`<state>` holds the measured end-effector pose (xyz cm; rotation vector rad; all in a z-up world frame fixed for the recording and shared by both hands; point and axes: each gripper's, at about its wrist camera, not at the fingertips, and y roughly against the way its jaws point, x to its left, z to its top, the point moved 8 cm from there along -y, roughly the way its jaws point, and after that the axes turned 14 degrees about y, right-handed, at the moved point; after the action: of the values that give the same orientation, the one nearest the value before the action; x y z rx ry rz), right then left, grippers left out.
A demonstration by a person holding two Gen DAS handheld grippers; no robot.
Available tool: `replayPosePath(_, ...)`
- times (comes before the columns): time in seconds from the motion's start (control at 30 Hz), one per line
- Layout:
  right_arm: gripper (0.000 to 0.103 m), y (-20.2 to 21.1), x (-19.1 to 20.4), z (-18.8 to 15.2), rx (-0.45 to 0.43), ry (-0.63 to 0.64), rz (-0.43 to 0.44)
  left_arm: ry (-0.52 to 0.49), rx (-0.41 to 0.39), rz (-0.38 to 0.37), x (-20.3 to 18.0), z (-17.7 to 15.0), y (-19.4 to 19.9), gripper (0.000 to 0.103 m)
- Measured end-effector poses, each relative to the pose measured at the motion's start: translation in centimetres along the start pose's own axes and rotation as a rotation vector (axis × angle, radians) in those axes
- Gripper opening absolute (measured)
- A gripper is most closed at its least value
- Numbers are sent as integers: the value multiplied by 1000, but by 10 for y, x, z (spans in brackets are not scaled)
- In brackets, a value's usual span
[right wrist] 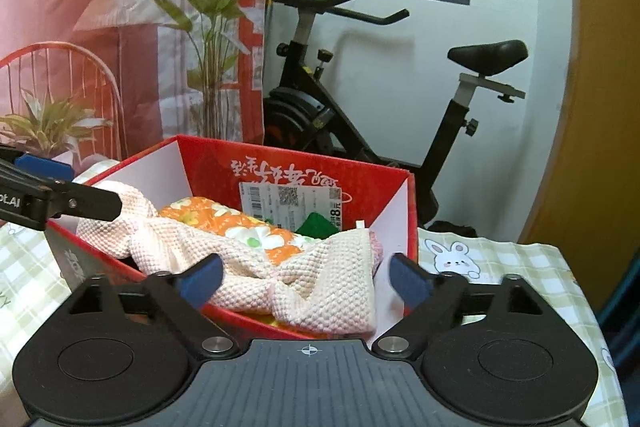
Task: Organize soft objects
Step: 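Lower the towel into the box and open both grippers, then move both grippers back down to the clear bag of green cables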
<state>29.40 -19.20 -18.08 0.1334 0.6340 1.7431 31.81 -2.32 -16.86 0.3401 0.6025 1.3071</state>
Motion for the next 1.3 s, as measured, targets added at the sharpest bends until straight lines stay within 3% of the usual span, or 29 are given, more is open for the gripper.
replayPosePath(0.07, 103, 7, 0, 0, -16, -10, -3, 6, -2, -5, -2, -4, 7, 100)
replayPosePath(0.23, 103, 23, 3, -4, -30, -41, -6, -17, -4, 24, -2, -14, 20, 103)
replayPosePath(0.6, 103, 62, 31, -25, -42, -64, 52, 1, 73, -16, -6, -62, 43, 103)
replayPosePath(0.93, 103, 77, 73, -81, 60, -45, 105, 32, 171, 0, 7, -119, 50, 103)
replayPosePath(1.3, 103, 75, 91, -124, 168, -95, 143, 144, 242, 38, 29, -160, 45, 103)
